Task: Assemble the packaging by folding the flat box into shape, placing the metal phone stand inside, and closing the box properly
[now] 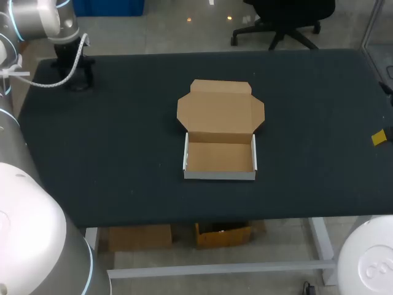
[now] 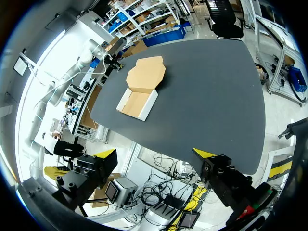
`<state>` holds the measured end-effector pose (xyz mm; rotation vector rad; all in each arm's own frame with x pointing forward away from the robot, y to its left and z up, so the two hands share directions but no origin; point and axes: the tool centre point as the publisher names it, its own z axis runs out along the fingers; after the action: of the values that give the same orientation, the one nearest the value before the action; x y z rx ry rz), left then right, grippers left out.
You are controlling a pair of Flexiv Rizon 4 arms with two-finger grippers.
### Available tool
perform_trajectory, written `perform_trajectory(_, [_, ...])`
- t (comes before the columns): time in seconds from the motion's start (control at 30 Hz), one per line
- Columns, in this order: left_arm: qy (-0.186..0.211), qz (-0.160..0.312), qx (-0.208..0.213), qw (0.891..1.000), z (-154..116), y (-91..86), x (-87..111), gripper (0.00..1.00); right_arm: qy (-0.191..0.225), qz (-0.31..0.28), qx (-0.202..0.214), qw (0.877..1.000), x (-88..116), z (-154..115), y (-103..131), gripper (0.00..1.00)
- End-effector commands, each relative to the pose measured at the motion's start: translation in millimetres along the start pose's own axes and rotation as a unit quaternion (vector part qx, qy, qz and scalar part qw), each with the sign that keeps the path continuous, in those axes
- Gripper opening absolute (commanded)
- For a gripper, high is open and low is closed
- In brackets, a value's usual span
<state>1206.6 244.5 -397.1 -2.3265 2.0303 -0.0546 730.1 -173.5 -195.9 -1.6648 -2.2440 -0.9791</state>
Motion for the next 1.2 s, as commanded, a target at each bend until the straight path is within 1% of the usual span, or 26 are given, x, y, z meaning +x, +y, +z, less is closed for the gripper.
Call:
perform_trajectory(0.03, [-0.001,0.001,-0.011,1.000,1,-5.2,-0.6,0.00,0.001,0.000,0.000,1.000,0,-1,0,1.00])
perform_trajectory(0.23, [-0.001,0.002,-0.006,1.000,-2,-2.8,0.1,0.00,0.001,0.000,0.000,1.000,0,-1,0,1.00])
perform_trajectory(0.73, [0.001,0.017,0.019,1.000,-21,10.3,6.9,0.00,0.001,0.000,0.000,1.000,0,-1,0,1.00])
perform_trajectory(1.2, [-0.001,0.041,0.032,0.999,-31,26.3,13.5,0.00,0.001,0.000,0.000,1.000,0,-1,0,1.00])
